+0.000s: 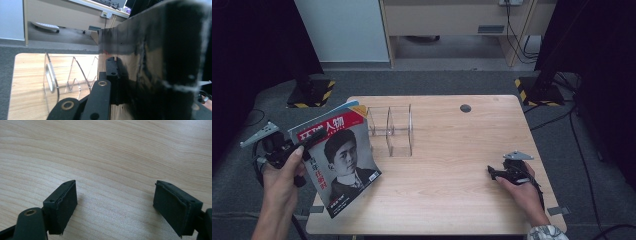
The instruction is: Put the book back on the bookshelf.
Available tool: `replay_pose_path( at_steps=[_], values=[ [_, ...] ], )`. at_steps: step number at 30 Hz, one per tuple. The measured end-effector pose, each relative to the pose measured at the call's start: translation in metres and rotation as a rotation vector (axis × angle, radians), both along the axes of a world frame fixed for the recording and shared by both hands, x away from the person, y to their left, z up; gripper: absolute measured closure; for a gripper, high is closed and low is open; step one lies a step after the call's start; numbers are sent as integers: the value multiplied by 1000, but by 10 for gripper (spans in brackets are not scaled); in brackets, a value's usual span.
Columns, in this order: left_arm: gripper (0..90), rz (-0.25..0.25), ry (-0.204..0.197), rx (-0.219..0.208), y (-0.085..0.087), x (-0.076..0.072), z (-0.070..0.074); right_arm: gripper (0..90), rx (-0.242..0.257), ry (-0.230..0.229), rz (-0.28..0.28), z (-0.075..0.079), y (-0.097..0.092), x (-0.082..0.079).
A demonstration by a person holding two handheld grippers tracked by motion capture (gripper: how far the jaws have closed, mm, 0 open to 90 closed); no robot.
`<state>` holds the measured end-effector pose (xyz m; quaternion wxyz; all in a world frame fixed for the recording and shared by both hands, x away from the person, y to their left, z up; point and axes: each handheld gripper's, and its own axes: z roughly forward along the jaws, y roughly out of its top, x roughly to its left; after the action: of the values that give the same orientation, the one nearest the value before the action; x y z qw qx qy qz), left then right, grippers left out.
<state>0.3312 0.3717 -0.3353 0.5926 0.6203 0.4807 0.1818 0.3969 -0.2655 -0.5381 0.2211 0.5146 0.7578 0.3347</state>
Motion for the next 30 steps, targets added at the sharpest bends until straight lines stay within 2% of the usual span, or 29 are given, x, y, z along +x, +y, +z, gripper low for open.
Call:
replay_pose_path(
  at_steps=[15,22,30],
  values=[
    [862,44,-1,-3,19,-3,2,194,-1,-1,1,0,0,0],
    [862,84,1,12,29,4,6,194,-1,-1,1,0,0,0],
    [862,107,-4,31,35,20,6,194,-1,-1,1,0,0,0]
  ],
)
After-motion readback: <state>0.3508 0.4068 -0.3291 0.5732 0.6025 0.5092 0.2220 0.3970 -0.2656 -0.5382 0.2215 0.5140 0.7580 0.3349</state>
